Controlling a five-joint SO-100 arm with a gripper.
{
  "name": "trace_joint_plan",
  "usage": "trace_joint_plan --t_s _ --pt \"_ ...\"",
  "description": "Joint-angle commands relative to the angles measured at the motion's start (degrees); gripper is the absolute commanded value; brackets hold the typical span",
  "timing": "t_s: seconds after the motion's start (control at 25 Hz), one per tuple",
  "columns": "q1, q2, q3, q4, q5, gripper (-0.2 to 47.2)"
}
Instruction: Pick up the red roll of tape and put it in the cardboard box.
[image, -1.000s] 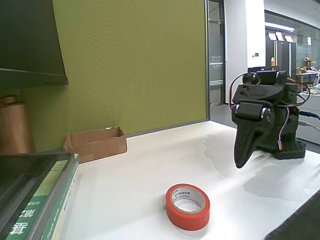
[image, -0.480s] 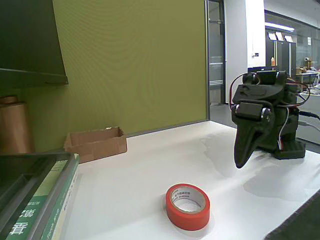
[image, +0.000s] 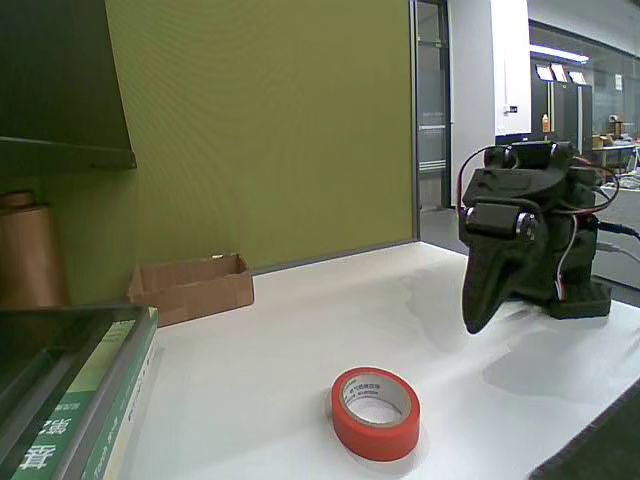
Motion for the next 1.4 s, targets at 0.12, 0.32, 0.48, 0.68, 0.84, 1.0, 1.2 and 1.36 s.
trace_joint_plan --t_s 0.12,0.32,0.48,0.68,0.84,1.0,1.2,1.36 --pt "5.98 -4.75 -4.39 -4.92 -5.80 4.5" --pt "14.68 -21.62 -18.81 -15.03 -11.87 12.5" --pt "16.79 -31.99 -27.33 -17.58 -15.73 22.5" --pt "16.08 -42.01 -35.42 -17.58 -18.28 26.7" --pt "14.94 -49.39 -41.31 -14.59 -16.00 29.8" --pt "14.06 -58.45 -47.81 -8.26 -17.40 28.2" --pt "11.95 -67.94 -54.84 2.55 -17.23 29.5" --pt "10.63 -73.13 -57.48 6.86 -16.52 29.7"
